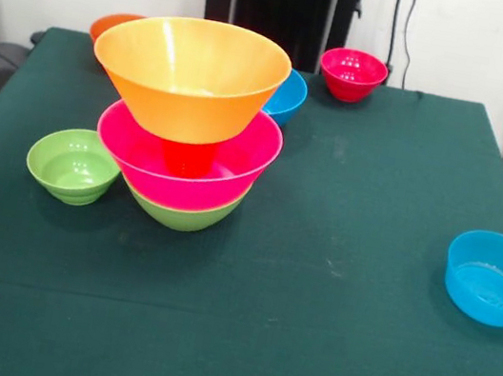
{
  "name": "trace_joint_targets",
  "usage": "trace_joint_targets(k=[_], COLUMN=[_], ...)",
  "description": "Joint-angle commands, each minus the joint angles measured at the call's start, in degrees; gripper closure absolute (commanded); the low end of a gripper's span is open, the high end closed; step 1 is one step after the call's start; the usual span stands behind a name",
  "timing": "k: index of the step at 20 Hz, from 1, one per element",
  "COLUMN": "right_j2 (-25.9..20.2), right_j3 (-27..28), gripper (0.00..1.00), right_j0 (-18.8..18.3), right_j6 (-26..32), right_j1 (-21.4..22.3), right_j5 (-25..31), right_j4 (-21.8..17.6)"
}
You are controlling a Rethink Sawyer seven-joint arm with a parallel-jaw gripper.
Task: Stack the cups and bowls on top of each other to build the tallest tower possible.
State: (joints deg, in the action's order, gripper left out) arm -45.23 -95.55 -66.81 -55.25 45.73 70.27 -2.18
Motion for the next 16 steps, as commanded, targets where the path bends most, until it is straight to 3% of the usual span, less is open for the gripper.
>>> trace_joint_targets(k=[1, 16], right_j2=[3.76, 3.81], right_j3=[-0.14, -0.55], gripper=[1.0, 1.0], right_j0=[2.4, 1.82], right_j6=[-3.95, -2.96], right_j1=[-5.28, -9.05], right_j5=[-5.74, -9.84], right_j4=[-3.32, -5.31])
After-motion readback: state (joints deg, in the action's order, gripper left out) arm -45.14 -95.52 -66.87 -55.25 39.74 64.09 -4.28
